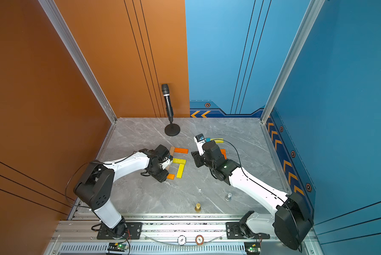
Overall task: Assemble the number 6 with building blocks
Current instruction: Assemble the building block at the center of the board.
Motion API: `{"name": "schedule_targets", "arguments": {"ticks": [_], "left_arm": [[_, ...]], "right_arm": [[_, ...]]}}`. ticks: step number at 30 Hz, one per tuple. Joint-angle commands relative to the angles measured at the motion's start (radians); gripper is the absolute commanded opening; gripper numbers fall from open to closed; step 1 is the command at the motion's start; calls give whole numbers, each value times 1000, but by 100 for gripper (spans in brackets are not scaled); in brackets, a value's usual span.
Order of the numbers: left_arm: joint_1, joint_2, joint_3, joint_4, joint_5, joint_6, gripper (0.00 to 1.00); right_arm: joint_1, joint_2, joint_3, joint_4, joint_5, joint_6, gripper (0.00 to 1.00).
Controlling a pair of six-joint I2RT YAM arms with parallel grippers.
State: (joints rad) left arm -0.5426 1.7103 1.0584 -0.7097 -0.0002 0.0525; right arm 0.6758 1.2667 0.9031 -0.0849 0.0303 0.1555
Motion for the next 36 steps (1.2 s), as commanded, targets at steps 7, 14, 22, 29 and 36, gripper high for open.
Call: {"name": "schedule_targets", "arguments": {"ticks": [7,14,22,29,36], "left_arm": [[-3,-11,-21,5,0,10,55],[0,13,-12,16,14,10,53],[-4,33,0,26,29,8,50],[-8,38,5,33,40,3,49],[-11,38,5,35,53,-8,49]], "right_arm": [[8,-23,-21,19,3,15,48],[10,-33,-31,19,9,15,48],[11,-33,-35,25,12,13,48],[9,-28,-38,27,13,14,48],[10,-24,-39,31,8,15,48]]}}
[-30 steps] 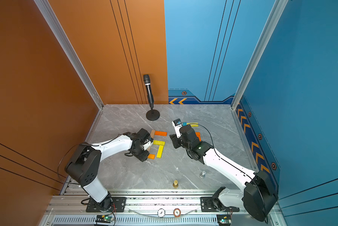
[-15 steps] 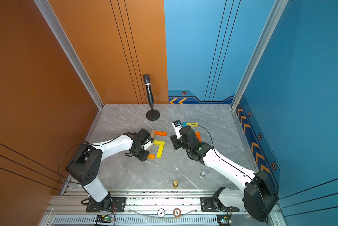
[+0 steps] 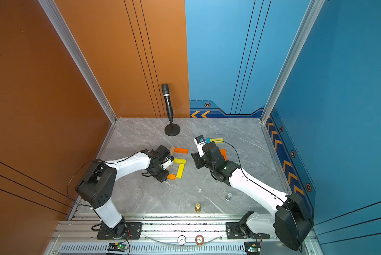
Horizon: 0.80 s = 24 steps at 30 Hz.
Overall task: Assemble the number 6 with building blocks
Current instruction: Assemble the building block at the center of the board.
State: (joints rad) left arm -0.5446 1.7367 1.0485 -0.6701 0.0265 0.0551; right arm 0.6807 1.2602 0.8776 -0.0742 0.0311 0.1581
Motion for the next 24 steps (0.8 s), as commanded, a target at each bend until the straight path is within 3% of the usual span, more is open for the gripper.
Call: {"name": "schedule_targets", "arguments": {"ticks": [1,24], "left_arm": [[-9,14,15,-5,27,-13,49],[4,32,37,-18,53,-62,49]], "right_arm": [[5,-16,-12,21,6,12,48],[6,-15,-13,20,7,10,48]]}}
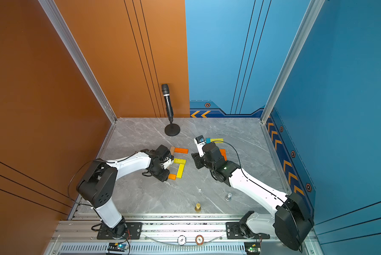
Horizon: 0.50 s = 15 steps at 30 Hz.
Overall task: Assemble the number 6 with building blocks
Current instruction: Assemble the building block at the center of the board.
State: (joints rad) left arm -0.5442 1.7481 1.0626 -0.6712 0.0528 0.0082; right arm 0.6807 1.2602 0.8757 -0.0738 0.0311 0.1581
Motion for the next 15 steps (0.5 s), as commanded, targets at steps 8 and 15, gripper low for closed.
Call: {"name": "schedule_targets", "arguments": {"ticks": [8,15], "left_arm": [[5,25,31,-29,37,-29,49],[9,21,35,-38,36,-39,50]], "right_arm": [[6,-16,-14,19,10,11,48],[9,-17,-17,20,9,11,48]]}}
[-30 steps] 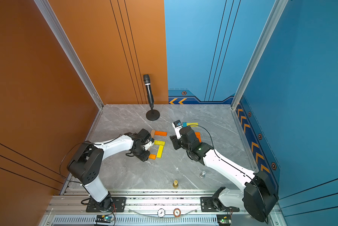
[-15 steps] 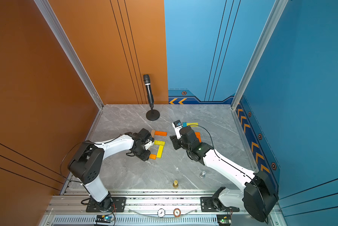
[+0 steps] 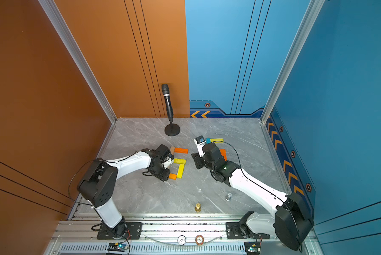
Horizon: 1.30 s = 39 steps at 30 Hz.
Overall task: Assemble the number 6 with building blocks
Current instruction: Assemble the building block at the center of the board.
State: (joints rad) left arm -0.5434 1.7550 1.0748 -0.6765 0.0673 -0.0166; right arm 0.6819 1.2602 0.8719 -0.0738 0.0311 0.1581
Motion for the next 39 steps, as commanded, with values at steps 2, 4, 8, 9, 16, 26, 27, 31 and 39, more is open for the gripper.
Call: {"name": "schedule_targets", "arguments": {"ticks": [2,4,8,9,16,26,27,31,39], "left_arm": [[9,14,24,-35,23,-17,50],[11,12,27,-39,24,-21,50],[16,1,28,-47,20,-31,50],[17,-5,32,-49,21,-36,51],[34,-90,34,-66,65,-91,57],[34,-238,-21,-103,124,-199,55],[30,-244,-30,-107,124,-221,53],[-8,-274,-90,-108,114,-320,49],[-128,-251,-134,-59,0,-520,52]], "right_arm": [[8,-19,-14,20,10,12,48],[8,-18,-15,19,13,12,48],[10,-19,-16,18,13,11,48],[11,-20,-16,17,13,11,48],[13,-21,-11,13,18,21,48],[9,-10,13,-39,85,85,48],[5,-10,14,-43,88,95,48],[-11,-6,14,-54,97,138,48],[-44,1,11,-66,87,192,48]]}}
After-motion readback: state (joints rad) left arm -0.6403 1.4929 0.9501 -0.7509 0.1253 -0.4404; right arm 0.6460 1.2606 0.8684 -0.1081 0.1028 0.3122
